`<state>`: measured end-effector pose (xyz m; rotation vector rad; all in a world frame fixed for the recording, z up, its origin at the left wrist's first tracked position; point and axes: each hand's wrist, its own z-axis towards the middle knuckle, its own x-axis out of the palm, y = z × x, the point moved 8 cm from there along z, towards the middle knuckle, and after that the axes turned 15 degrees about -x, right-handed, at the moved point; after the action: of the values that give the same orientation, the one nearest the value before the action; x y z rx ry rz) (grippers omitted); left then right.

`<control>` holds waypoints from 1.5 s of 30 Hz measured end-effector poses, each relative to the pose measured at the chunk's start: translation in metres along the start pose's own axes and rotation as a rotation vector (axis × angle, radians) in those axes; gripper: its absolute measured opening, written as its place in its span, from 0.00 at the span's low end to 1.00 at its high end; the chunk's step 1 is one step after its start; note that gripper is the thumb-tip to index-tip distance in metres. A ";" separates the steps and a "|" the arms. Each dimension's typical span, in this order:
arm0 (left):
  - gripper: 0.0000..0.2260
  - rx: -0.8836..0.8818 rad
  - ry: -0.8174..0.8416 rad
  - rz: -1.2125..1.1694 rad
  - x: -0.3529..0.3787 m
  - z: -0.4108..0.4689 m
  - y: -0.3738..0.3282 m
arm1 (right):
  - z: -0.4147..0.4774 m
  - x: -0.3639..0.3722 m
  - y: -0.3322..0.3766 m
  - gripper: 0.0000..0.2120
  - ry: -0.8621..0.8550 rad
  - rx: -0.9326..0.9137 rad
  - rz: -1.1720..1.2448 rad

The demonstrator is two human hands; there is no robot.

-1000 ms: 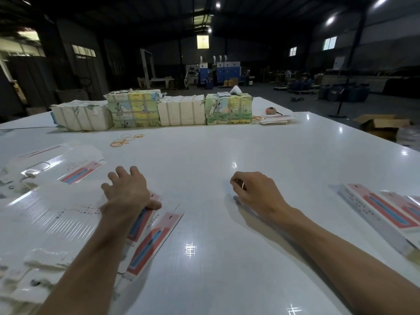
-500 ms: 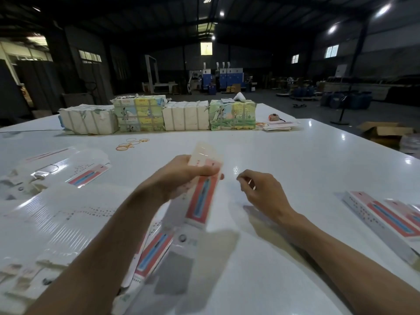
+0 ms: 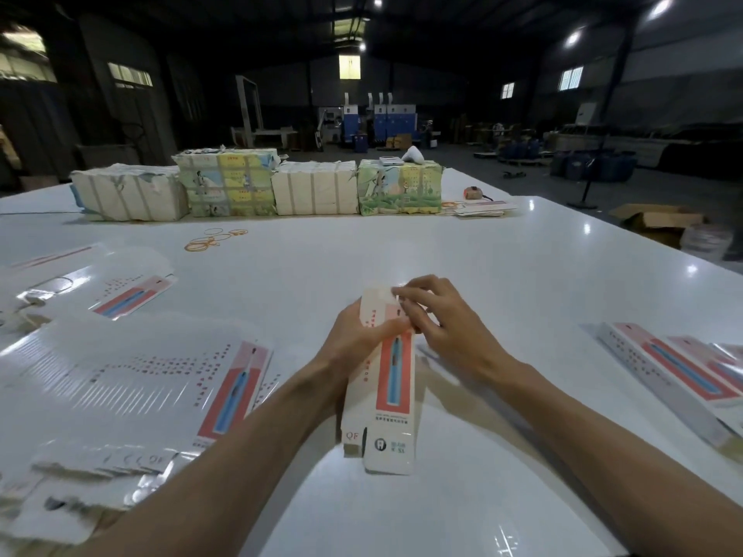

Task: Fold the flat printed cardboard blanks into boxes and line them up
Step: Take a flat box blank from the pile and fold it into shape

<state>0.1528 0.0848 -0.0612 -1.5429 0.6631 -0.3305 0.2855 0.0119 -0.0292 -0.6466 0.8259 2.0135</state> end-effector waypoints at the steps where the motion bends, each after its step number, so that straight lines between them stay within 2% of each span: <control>1: 0.16 0.016 0.008 -0.003 0.000 0.000 -0.001 | 0.000 0.000 -0.001 0.16 0.002 0.002 0.004; 9: 0.32 0.047 0.156 -0.014 0.012 0.002 -0.003 | 0.001 -0.007 0.003 0.15 -0.006 -0.067 -0.088; 12: 0.40 0.070 0.173 -0.015 0.016 0.001 -0.004 | 0.003 -0.005 0.001 0.15 -0.026 -0.033 -0.022; 16: 0.42 0.061 0.181 -0.047 0.016 0.001 -0.004 | 0.004 -0.006 -0.003 0.10 -0.064 0.024 0.118; 21: 0.35 -0.022 0.219 -0.051 0.017 0.002 0.002 | 0.007 -0.007 -0.008 0.01 -0.119 0.153 0.352; 26: 0.25 -0.119 0.485 -0.188 0.036 -0.012 0.001 | 0.005 -0.014 -0.015 0.03 -0.186 0.269 0.571; 30: 0.29 -0.194 0.555 -0.279 0.049 -0.023 -0.007 | 0.001 -0.024 -0.019 0.10 -0.257 0.325 0.787; 35: 0.26 -0.205 0.595 -0.267 0.051 -0.029 -0.015 | 0.003 -0.022 -0.010 0.09 -0.219 0.323 0.850; 45: 0.27 -0.193 0.711 -0.286 0.055 -0.024 -0.016 | 0.005 -0.024 0.001 0.19 -0.184 0.304 0.879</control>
<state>0.1849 0.0324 -0.0531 -1.7046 1.0428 -1.0881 0.2960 0.0027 -0.0089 0.1261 1.4257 2.5646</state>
